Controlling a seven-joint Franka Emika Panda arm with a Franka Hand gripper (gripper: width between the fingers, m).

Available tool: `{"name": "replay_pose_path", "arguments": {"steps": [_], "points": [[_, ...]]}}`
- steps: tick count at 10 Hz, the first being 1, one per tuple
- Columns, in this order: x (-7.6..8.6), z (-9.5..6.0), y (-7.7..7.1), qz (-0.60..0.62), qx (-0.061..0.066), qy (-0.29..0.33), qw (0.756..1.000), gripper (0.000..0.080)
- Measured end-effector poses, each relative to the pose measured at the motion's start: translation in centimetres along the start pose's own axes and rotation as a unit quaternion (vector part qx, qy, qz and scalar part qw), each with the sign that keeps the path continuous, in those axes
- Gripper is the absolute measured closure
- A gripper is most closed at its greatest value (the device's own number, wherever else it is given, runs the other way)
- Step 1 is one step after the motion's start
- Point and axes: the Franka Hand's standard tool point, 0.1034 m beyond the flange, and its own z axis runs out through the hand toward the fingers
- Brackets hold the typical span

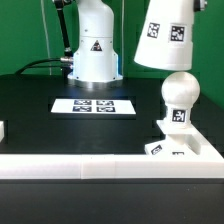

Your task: Assemble lamp

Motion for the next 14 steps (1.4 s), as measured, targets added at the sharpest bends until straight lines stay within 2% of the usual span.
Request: {"name": "replay_pose_path", "arguments": {"steps": [3,5,8,14], "points": [[-0.6,2.3,-0.8,0.000,-0.002,0.003,1.000,0.0754],[-1.2,4.6,-1.6,0.000,-0.010,-0.004,1.000,0.0754],[-1.0,6.5,-1.5,-0.006,-0.016,-0.005,1.000,0.0754],[-1.1,8.4,-0.7,-0.011,-0.022,-0.006,1.000,0.0754]]}}
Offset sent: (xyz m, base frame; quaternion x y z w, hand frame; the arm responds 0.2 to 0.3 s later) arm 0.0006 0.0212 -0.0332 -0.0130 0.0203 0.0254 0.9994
